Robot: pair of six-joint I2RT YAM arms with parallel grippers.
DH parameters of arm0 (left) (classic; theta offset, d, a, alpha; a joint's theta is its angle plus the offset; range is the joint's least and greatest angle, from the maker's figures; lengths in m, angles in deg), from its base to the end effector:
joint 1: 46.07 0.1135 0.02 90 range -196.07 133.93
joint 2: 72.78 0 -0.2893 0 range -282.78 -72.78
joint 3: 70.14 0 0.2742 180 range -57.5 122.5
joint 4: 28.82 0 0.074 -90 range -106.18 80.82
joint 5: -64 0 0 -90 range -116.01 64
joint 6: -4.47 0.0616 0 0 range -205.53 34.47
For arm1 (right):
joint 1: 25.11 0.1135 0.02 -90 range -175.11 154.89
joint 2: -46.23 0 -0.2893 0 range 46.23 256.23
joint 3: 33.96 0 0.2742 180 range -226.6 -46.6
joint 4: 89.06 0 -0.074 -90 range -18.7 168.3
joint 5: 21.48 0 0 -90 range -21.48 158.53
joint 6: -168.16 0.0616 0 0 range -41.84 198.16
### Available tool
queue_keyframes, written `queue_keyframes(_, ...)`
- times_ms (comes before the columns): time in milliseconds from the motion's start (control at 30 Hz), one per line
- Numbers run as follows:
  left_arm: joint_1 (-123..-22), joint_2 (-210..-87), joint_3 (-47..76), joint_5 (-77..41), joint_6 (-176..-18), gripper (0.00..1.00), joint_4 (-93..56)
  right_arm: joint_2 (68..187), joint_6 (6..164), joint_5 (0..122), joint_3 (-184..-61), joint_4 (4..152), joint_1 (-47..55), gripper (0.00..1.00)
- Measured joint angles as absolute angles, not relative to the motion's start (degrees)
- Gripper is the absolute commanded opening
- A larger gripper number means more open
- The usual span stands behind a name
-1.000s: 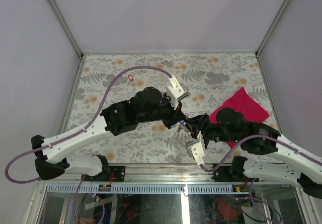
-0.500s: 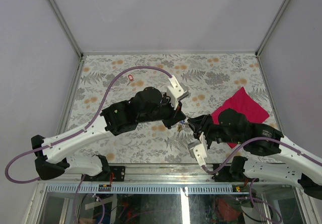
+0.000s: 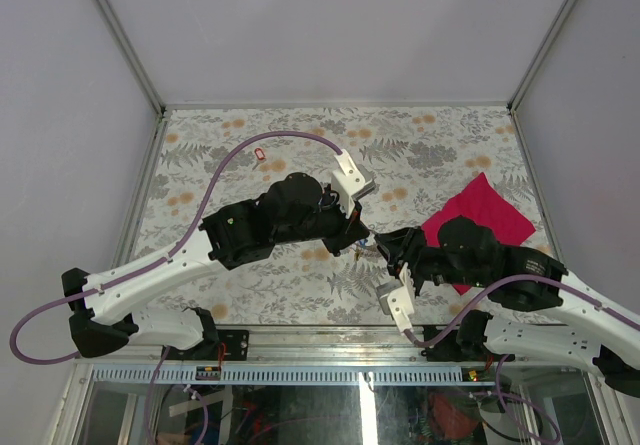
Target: Put the keys on the keyring
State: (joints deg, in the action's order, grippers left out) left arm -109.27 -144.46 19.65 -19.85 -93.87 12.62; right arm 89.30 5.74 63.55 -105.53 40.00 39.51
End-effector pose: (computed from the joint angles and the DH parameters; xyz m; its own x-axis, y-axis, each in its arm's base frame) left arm 0.1356 -0.2831 0.4198 -0.3118 0.2975 -0.9024 0.8960 0.4079 -0.1752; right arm 0.0701 0.1602 0.3902 0.8414 -0.4423 -0.3107 -0.4382 -0.2216 -0.8711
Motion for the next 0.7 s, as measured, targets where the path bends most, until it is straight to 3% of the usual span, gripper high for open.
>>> queue_keyframes(700,-109.27,-144.46,19.65,-19.85,-93.87,0.00,12.62,89.06,5.87,63.55,-105.55,40.13,39.51,0.29)
